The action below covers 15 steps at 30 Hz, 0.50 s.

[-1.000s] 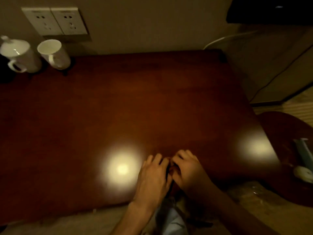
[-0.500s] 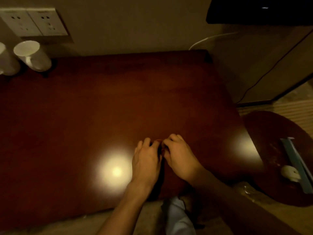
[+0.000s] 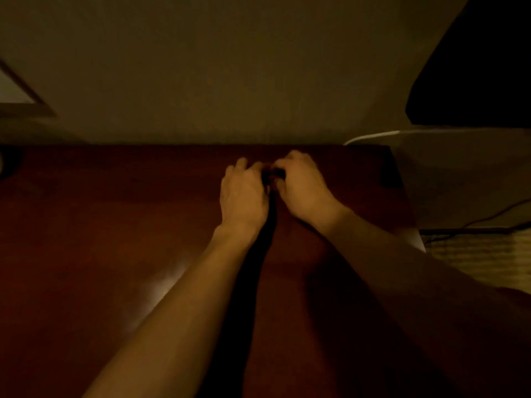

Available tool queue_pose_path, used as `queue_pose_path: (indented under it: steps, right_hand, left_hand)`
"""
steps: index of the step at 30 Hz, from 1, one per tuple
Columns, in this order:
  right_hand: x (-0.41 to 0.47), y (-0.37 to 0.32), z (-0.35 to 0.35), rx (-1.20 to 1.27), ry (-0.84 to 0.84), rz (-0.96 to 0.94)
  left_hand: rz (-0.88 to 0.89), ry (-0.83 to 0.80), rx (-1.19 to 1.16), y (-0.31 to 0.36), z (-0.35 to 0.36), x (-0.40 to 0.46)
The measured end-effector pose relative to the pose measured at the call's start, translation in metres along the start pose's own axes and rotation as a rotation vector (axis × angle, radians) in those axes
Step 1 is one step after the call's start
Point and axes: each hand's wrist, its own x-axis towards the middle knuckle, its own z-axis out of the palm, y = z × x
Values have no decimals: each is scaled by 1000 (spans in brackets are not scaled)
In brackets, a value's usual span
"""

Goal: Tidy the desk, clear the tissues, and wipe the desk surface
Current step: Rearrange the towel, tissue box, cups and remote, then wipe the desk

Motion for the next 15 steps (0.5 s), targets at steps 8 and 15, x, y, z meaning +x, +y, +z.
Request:
queue_pose_path:
  steps: [8, 15]
  right_hand:
    - [24, 19, -3, 14, 3, -35]
    - [-73, 25, -5, 31, -38, -51]
  left_hand:
    - [-9, -24, 16, 12, 3, 26]
    - [32, -99, 30, 35, -1, -69]
